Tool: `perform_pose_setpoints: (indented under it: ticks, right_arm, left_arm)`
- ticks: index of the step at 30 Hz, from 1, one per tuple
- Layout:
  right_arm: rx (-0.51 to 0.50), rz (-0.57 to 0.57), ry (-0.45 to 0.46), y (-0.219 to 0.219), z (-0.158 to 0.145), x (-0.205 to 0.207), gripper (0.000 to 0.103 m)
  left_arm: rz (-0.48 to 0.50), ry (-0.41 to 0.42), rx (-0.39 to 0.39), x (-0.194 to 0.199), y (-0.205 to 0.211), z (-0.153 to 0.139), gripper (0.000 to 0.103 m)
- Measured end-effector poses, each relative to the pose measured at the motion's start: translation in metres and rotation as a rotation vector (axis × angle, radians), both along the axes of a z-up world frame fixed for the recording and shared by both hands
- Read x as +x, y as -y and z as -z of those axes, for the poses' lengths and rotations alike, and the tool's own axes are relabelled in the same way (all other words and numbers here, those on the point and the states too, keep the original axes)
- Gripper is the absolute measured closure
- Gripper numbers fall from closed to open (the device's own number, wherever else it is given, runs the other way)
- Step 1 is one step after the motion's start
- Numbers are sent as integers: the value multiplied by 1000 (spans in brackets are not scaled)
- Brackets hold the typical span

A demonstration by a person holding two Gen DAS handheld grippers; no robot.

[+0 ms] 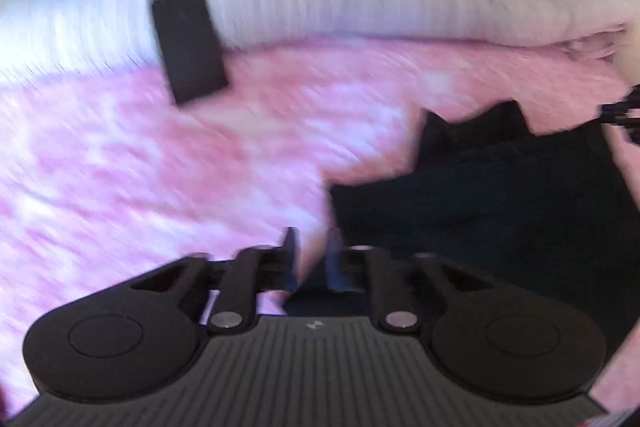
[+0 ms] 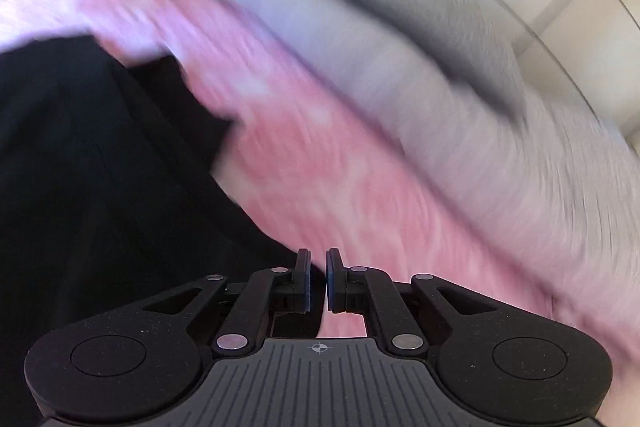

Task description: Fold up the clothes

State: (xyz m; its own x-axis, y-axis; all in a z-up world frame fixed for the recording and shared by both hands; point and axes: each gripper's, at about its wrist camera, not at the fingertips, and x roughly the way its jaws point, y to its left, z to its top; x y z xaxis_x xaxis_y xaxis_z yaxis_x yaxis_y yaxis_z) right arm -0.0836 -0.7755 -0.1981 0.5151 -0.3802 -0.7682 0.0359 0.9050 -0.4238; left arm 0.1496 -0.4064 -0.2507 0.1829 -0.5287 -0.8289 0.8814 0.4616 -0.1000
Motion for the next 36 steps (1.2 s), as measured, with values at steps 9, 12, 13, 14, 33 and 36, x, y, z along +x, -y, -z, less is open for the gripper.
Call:
perform_pose_setpoints:
  ticks: [9,12,13,14,33,36]
  right_arm:
    - [353,243,153,52,-8,-80,97]
    - [465,280,162,66,-2,-80,97]
    - [491,284,163,68,0,-79,97]
    - [525,291,159,72,3,-77,98]
    - [804,413,189,105,49,-49,6]
    - [818,400,169,102,48,-43,84]
  left_arm:
    - [-15,-136,49,0,34,51,65]
    - [5,-137,73,-3,48,58,67]
    - [11,-130,86,-4,50,59,68]
    - [17,-119,98,-5,52,61,74]
    - [-16,-182,34,1,40,56,95]
    - [-7,-161,-10,-5,32,44,100]
